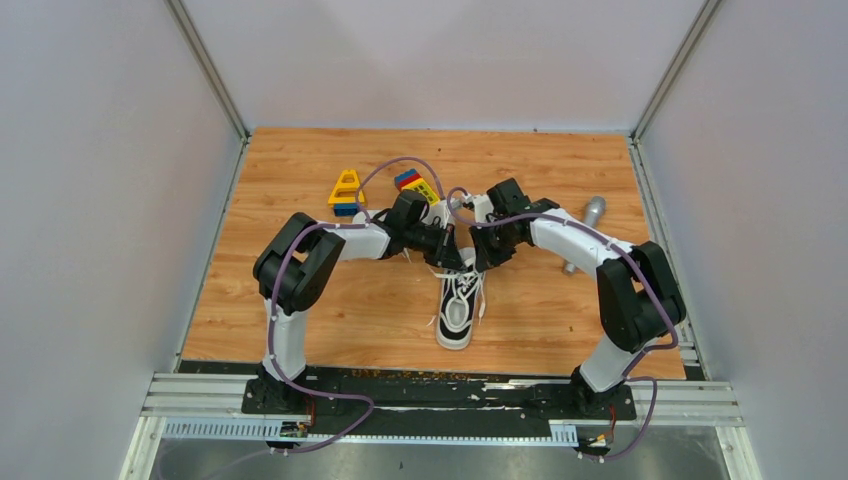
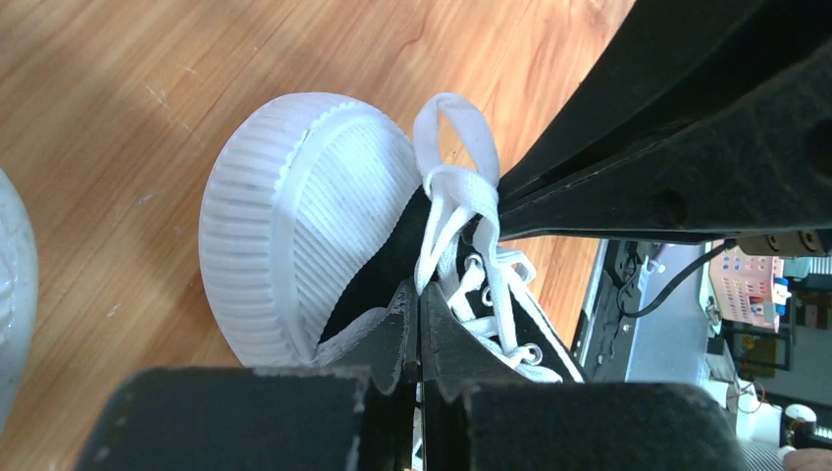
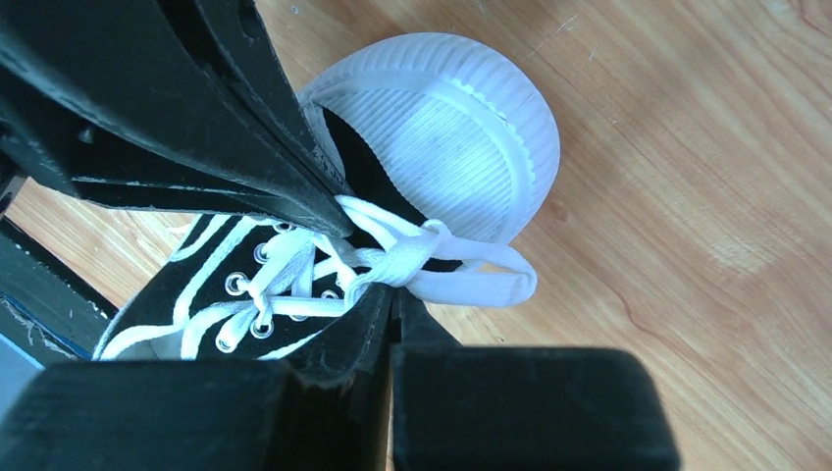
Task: Tie the shoes
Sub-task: Cross the shoelace with the shoelace.
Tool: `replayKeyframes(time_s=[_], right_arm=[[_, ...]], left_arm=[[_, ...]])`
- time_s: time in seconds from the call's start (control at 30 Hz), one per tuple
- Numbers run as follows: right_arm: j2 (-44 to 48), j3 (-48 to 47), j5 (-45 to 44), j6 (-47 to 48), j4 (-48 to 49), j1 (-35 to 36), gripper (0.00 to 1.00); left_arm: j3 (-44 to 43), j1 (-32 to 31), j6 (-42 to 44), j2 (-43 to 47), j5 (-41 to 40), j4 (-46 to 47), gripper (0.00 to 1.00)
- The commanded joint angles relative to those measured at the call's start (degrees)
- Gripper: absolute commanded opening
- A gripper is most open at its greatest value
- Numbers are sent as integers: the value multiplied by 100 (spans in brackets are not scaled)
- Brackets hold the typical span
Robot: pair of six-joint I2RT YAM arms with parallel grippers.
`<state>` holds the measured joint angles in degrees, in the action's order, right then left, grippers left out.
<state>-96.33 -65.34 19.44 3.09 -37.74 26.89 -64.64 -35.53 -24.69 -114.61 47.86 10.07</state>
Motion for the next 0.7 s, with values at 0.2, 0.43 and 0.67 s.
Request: replayKeyframes(time_s=[0.2, 0.43, 0.67], right_arm=[[236, -327, 249, -48, -208, -49, 0], [110, -300, 1308, 66, -196, -470, 0], [-72, -260, 2501, 458, -89, -751, 4]], left_arm=[[-30, 1, 225, 30, -100, -10, 0], [281, 36, -3, 257, 16, 683, 0], [410, 97, -8, 382, 38, 732, 0]])
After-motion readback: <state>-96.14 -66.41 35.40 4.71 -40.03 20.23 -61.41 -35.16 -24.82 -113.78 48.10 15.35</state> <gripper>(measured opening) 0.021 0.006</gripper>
